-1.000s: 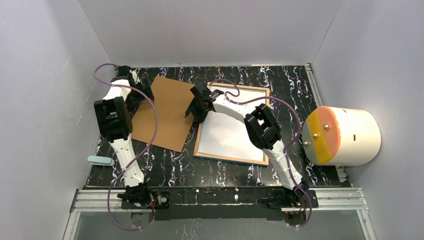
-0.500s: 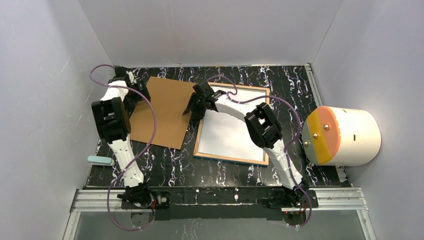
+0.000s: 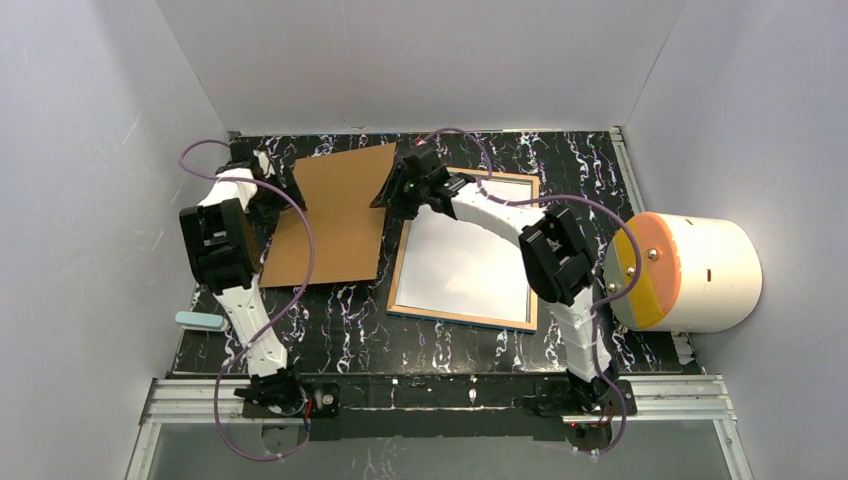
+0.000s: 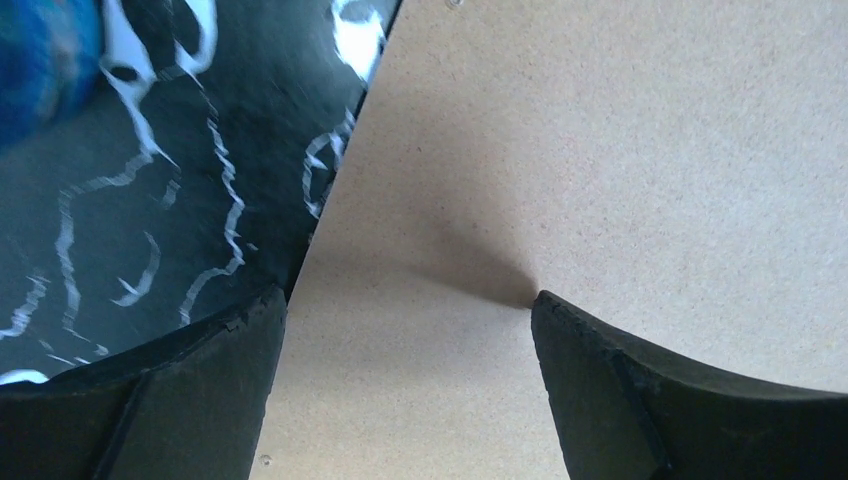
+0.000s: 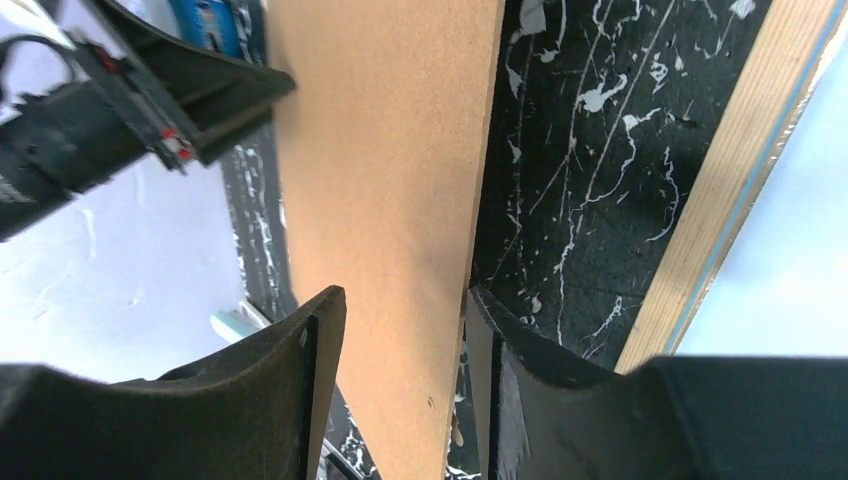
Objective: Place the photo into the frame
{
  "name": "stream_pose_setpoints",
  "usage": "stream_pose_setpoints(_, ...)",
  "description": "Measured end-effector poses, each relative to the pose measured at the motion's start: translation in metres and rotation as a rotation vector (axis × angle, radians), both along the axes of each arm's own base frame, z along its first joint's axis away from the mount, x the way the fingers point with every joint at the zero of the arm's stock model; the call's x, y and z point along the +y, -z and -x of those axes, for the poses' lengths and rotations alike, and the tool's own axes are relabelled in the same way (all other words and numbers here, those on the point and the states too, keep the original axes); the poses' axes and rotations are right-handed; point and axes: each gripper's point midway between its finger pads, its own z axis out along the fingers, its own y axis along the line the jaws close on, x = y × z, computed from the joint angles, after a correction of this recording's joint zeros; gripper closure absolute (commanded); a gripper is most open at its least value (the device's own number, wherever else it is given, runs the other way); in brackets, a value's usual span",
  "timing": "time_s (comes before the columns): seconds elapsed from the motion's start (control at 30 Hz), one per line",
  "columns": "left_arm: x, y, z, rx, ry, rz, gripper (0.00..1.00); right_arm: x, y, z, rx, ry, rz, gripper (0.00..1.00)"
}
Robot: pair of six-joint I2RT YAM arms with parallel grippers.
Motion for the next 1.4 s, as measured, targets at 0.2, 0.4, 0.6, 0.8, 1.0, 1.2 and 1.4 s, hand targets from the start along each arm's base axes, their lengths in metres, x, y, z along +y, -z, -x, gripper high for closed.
stream_pose_setpoints(0.2,-0.044,-0.009,0.015,0.013,0.046,0.076,0.13,-0.019,-0.025,-0.002,-0.062,0.025,-0.061,0.45)
stream_pose_setpoints(0.4,-0.146,-0.041,0.038,-0.01,0.235,0.169,0.12,-0.034,-0.003,0.013,-0.028,0.011,-0.057,0.46)
stream_pose_setpoints(0.6,-0.174,-0.03,0.067,0.061,0.284,0.211,0.12,-0.057,0.017,0.026,0.023,0.01,-0.068,0.49)
stream_pose_setpoints(0.8,-0.161,-0.018,0.077,0.102,0.249,0.214,0.12,-0.065,0.005,0.011,-0.006,0.024,-0.131,0.49)
stream_pose_setpoints(1.0,-0.157,-0.027,0.07,0.09,0.254,0.178,0.02,-0.07,0.009,0.01,0.01,0.038,-0.104,0.49)
stream_pose_setpoints(1.2,-0.13,-0.073,0.019,-0.067,0.221,-0.002,0.02,-0.071,0.008,0.01,0.006,0.04,-0.061,0.49)
stream_pose_setpoints(1.4,-0.084,-0.064,-0.004,-0.068,0.135,-0.142,0.02,-0.075,0.019,0.015,0.039,0.038,-0.009,0.48)
